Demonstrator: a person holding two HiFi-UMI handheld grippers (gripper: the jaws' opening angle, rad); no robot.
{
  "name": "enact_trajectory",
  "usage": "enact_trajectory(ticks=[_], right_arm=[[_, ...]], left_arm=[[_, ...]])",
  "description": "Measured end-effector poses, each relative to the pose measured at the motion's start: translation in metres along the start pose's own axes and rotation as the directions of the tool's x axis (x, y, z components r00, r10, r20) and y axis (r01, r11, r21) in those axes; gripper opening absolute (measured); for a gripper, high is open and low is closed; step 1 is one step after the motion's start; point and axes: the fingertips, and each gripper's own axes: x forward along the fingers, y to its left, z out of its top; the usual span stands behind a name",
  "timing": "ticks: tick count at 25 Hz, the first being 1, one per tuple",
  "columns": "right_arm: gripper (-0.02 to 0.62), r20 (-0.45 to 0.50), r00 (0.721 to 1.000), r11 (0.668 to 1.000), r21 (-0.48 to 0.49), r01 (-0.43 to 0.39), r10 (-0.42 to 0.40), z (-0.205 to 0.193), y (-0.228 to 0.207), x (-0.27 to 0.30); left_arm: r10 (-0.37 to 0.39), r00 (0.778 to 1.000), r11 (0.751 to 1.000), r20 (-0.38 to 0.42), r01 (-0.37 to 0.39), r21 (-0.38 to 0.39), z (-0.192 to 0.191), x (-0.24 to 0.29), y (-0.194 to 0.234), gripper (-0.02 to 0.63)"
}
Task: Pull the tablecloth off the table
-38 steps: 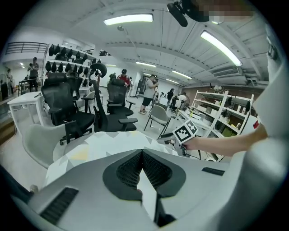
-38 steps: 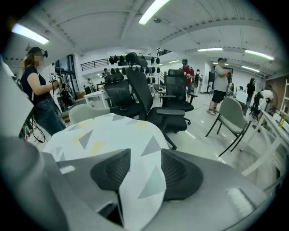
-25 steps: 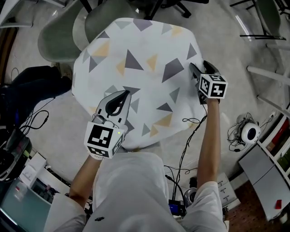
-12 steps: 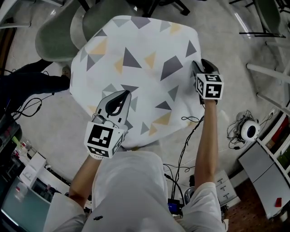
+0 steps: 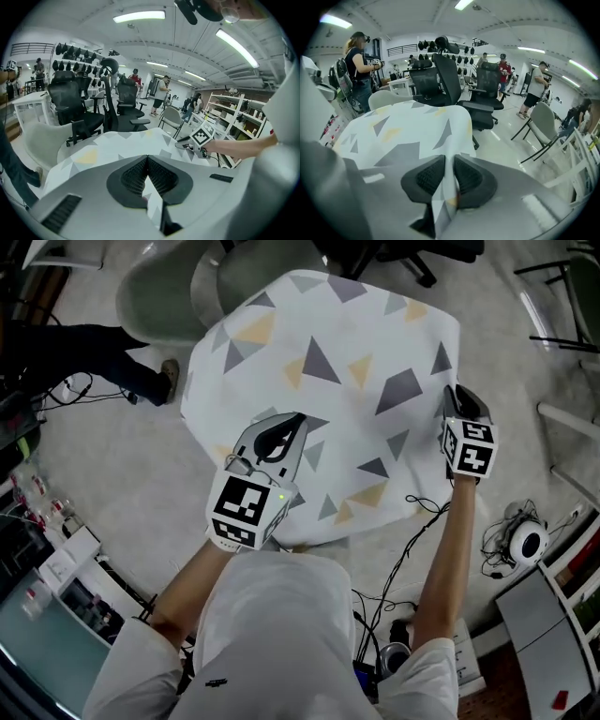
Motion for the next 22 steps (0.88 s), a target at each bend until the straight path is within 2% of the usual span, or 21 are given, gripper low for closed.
enact_trajectory(ticks=[4,6,16,22], right_arm=[[0.064,0.015,1.0,1.0,-0.001,0.003,-0.003,0.006,0.009,-0.002],[0.057,0.021,1.0,1.0,-0.001,0.002,-0.002,0.008,0.013,-0.004],[0.046,0.035,0.999,1.0,-0.013,0.028,-0.028,0.015,0.026,-0.022],[0.04,0.134,0.991,0.999,-0.037,-0.001,0.006,0.022,0.039,-0.046]], left_arm=[[0.019,0.999,0.999,0.025,-0.02,0.028,0.006,-0.001,0.027,0.008],[0.02,0.999,0.999,0.03,-0.021,0.047,0.009,-0.001,0.039,0.073],[0.033,0.999,0.985,-0.017,-0.029,0.173,0.007,0.017,0.118,0.209],[0.046,0.998,0.974,-0.046,-0.035,0.222,0.012,0.044,0.167,0.23]])
